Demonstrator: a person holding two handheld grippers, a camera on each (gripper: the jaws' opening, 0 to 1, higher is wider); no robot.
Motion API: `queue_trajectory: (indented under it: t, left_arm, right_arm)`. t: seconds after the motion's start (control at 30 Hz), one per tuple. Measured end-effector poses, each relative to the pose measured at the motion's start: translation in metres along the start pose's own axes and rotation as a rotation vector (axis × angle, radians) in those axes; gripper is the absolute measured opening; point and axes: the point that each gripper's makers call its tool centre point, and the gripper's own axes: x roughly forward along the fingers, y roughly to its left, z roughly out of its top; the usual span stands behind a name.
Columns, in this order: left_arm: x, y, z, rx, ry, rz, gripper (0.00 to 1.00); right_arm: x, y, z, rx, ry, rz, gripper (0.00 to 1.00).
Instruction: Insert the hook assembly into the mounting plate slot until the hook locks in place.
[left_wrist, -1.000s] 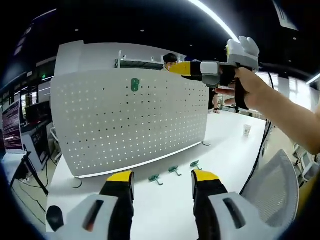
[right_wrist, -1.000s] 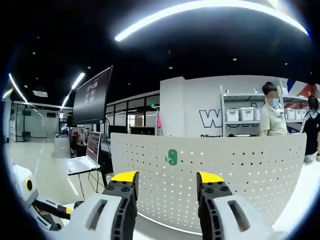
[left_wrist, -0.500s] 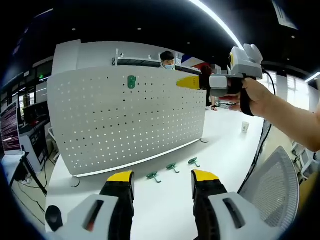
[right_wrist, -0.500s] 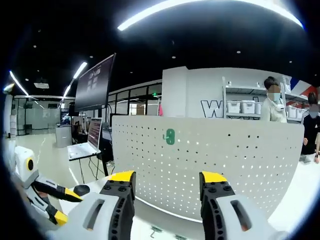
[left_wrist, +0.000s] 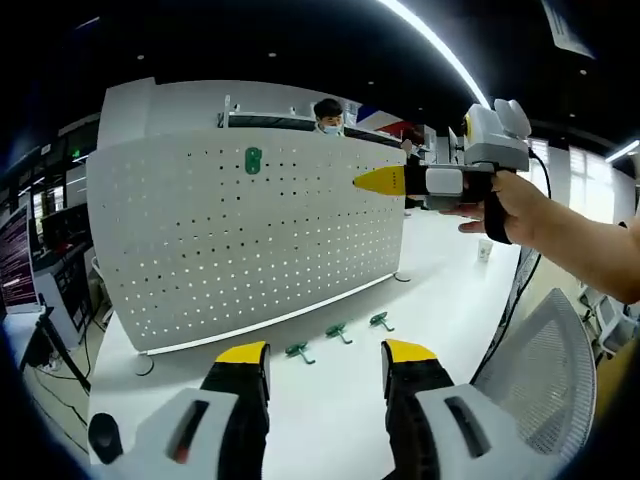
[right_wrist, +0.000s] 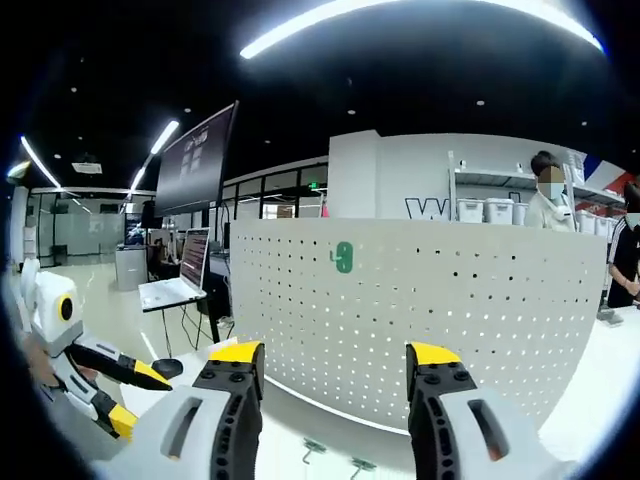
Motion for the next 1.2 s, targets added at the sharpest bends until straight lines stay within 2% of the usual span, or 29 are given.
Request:
queue_trajectory:
  t: [0.23, 0.4, 0.47, 0.53, 0.73, 1.07, 1.2]
  left_arm:
    - [0.004, -0.004, 0.001, 0.01, 0.006, -0.016, 0.47]
    - [0.005, -0.004, 0.001, 0.015, 0.008, -0.023, 0.47]
    - [0.006, -0.004, 0.0, 0.018, 0.014, -0.024, 0.47]
    - [0.007, -0.006, 0.0, 0.02, 0.015, -0.031, 0.47]
    - [0.01, -0.009, -0.003, 0.033, 0.029, -0.046, 0.47]
    - [0.013, -0.004, -0.001, 0.063, 0.039, -0.05, 0.47]
    - [0.017, -0.011, -0.004, 0.073, 0.052, -0.07, 0.47]
  right_arm:
    - [-0.013, -0.002, -0.01, -0.062, 0.012, -0.002, 0.58]
    - [-0.024, -0.005, -0.023, -0.013, 0.038, 0.01, 0.59]
    - [-0.028, -0.004, -0.027, -0.018, 0.041, 0.016, 0.6]
    - [-0.031, -0.005, -0.035, -0.021, 0.074, 0.012, 0.6]
    - [-0.039, -0.007, -0.041, -0.004, 0.069, 0.004, 0.6]
    - [-0.058, -0.01, -0.068, 0.04, 0.119, -0.01, 0.6]
    - [-0.063, -0.008, -0.078, 0.069, 0.136, -0.008, 0.6]
